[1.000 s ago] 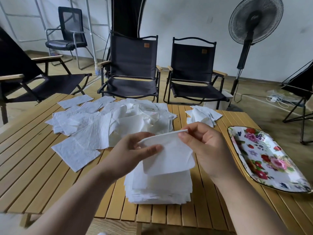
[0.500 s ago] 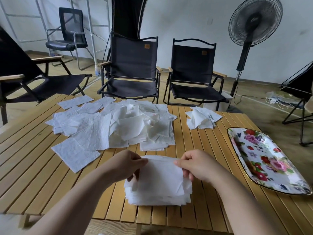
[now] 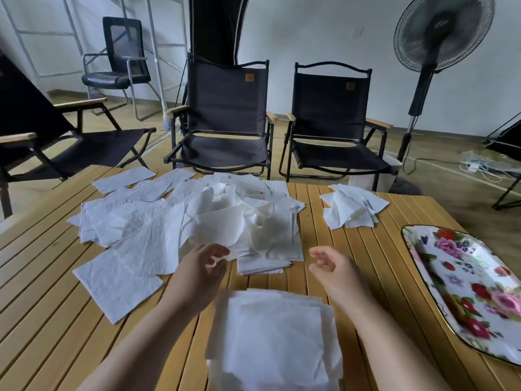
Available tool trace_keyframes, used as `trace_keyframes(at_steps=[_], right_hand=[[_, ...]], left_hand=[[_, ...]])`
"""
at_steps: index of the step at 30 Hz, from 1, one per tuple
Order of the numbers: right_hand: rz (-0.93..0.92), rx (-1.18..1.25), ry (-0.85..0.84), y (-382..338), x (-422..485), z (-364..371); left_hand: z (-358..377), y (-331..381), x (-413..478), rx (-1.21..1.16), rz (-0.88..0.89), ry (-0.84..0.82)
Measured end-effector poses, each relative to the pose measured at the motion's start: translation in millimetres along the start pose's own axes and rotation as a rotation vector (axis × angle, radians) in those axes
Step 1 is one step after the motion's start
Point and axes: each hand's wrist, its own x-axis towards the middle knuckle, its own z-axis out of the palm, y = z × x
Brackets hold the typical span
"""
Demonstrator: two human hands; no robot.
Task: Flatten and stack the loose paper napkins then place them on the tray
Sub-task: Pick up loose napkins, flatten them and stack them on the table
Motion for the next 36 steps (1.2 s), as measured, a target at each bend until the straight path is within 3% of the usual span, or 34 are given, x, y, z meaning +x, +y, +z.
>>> trace_keyframes(at_steps=[6,11,14,18,22,26,30,36], right_hand=[[-0.006,0.195,0.064,-22.2,34.9,26.6],[-0.155,0.008,0.114,-76.7,83.4,31.5],[-0.238,-0.219,0.027,-102.7,106.5,39.3],[-0.212,-0.356,0.013,-104.3,123.3,51.4],[-0.213,-0.093,0.131,-106.2,106.0,36.6],[-0.127,0.32,0.04,-110.1,52.0,8.1],[-0.044,0.635,-0.02,-108.5,-13.6,-17.3],[-0.01,0.666,-0.048,-98.4,-89.7,-27.5]], left_hand=[[5.4,-2.2,17.1,-0.111,-0.014,0.043],[2.8,-2.3,21.2,-0.191,-0.053,0.043],[0.1,-2.6,18.8,-0.206,-0.063,0.032],[-5.0,-3.5,15.1,-0.214,-0.084,0.033],[-13.0,-0.1,10.3,-0.266,-0.096,0.032],[-24.2,10.9,3.3,-0.446,-0.131,0.022],[-36.8,34.9,-13.2,-0.7,-0.135,-0.091],[-45.4,62.5,-45.4,-0.686,-0.025,-0.336]])
